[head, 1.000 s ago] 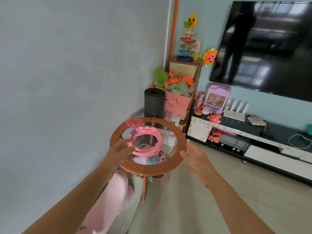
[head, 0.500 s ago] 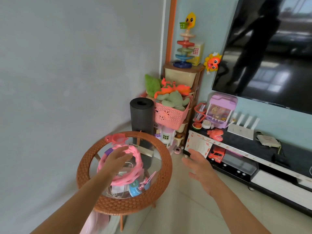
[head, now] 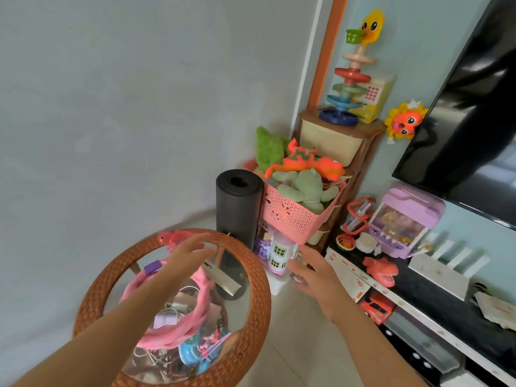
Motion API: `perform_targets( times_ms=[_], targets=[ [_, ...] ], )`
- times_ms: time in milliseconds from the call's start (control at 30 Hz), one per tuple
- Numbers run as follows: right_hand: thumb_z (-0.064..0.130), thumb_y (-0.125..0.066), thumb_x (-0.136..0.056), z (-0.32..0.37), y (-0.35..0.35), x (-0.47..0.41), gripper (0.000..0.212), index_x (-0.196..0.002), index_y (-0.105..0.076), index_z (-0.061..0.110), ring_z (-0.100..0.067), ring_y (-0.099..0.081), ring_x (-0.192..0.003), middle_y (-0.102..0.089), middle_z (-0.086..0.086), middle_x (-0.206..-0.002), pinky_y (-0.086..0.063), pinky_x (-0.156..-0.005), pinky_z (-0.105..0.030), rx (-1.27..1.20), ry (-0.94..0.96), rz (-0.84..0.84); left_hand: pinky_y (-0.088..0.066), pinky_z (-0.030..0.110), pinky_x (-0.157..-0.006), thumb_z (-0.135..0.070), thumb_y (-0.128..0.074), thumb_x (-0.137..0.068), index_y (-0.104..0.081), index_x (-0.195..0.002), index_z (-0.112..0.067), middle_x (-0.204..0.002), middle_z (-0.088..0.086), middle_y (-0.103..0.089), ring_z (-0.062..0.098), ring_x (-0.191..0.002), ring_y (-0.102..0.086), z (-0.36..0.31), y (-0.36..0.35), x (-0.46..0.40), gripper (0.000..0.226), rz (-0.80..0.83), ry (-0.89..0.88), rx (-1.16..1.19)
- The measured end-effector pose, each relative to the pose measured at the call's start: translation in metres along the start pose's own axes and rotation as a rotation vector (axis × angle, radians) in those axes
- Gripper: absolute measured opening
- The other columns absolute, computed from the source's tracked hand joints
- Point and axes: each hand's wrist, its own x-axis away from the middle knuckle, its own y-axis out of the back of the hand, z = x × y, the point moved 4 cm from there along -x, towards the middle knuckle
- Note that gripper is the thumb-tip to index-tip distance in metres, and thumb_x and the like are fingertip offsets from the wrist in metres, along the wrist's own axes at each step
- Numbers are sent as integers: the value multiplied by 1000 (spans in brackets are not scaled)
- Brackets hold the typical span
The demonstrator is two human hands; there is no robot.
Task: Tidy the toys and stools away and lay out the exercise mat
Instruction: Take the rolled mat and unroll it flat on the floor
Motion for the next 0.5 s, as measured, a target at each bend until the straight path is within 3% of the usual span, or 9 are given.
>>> perform_targets(
  times_ms=[100, 200, 333, 400, 500],
  targets=[
    [33, -65, -84, 7, 16, -56, 58, -136, -41, 27, -22, -41, -130, -40, 2, -145, -40, -106, -47, 22, 14, 3, -42, 38, -100, -17, -60, -88, -54, -127, -17, -118, 4, -55, 18, -109, -50, -10, -18, -50, 40, -25, -5, 22],
    [31, -64, -86, 16, 36, -114, 57, -137, -40, 26, -22, -41, -130, -40, 3, -144, -38, -106, -46, 75, -39, 40, -40, 41, -104, -22, -61, -88, -51, -130, -19, -126, 7, -53, 24, -120, -50, -23, -36, -101, 43, -34, 56, 72],
    [32, -68, -82, 35, 55, -167, 53, -131, -46, 31, -23, -51, -118, -48, 4, -135, -48, -93, -46, 91, -71, 79, -41, 37, -100, -19, -58, -90, -48, -134, -17, -137, 14, -46, 27, -123, -49, -43, -56, -156, 45, -54, 62, 91],
    [32, -67, -82, 41, 56, -189, 54, -132, -45, 30, -24, -57, -111, -52, 3, -131, -46, -97, -54, 148, -81, 107, -40, 35, -98, -18, -58, -90, -47, -134, -17, -138, 14, -45, 27, -125, -47, -49, -66, -173, 45, -53, 79, 87],
    [31, -64, -84, 50, 45, -222, 54, -135, -43, 29, -17, -47, -124, -44, 4, -140, -40, -105, -45, 276, -31, 190, -38, 37, -103, -18, -57, -90, -48, -134, -18, -138, 12, -45, 25, -126, -47, -48, -72, -192, 45, -62, 94, 67]
  ],
)
